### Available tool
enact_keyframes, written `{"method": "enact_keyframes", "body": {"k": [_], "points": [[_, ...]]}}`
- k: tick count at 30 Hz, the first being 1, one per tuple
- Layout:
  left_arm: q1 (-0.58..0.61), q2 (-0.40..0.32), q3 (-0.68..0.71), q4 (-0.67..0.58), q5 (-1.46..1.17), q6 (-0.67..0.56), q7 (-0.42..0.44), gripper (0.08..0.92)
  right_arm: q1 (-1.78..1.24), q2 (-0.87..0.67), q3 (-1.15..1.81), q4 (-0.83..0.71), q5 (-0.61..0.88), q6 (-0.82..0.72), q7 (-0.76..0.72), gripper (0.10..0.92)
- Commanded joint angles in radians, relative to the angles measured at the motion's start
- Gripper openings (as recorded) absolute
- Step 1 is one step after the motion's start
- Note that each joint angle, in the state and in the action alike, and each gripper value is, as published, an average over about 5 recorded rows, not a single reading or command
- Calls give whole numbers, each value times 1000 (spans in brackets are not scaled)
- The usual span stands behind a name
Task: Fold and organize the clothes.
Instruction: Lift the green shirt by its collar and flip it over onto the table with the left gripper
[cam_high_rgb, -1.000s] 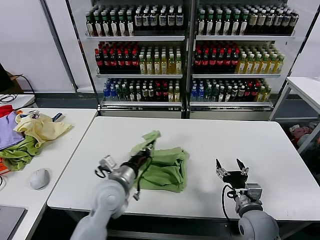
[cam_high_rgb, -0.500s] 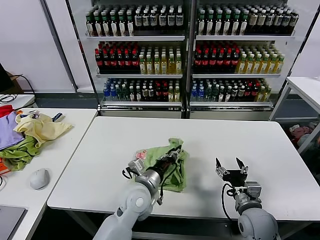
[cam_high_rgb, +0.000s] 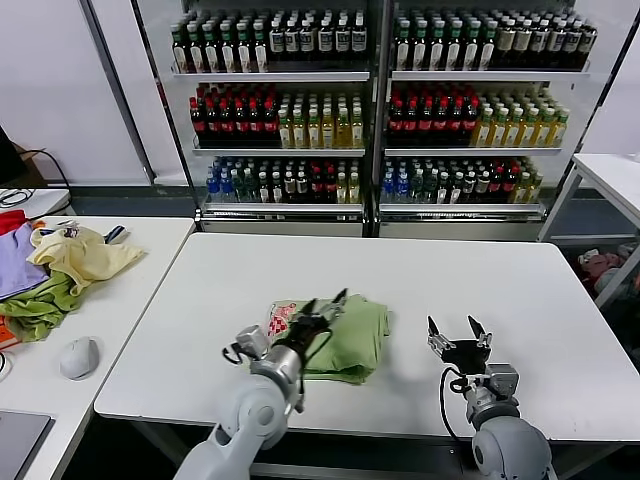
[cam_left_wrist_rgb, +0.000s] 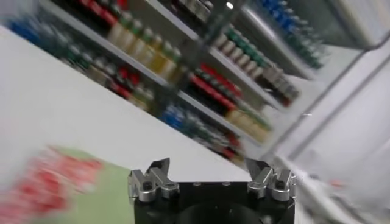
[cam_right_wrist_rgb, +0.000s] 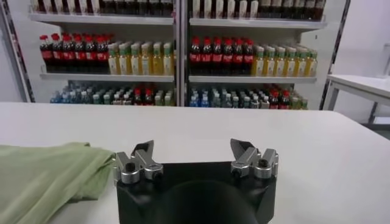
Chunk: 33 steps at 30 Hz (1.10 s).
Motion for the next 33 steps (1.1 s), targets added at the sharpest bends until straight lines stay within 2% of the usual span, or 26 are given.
{"method": "enact_keyframes", "body": {"k": [1,16,24,33], "points": [[88,110,-104,122,457,-57,-26,820,-2,0,0,5,-2,1,0,823],[75,40,10,137,400,55,-29,807,-34,7,10,45,-8,-1,2,823],[62,39,-5,131,243,104,-51,597,-44,-3,22,65,-3,-1,2,823],[79,43,-102,82,-2,52,-40,337,-46,-4,20,69,-3,-2,3,823]]}}
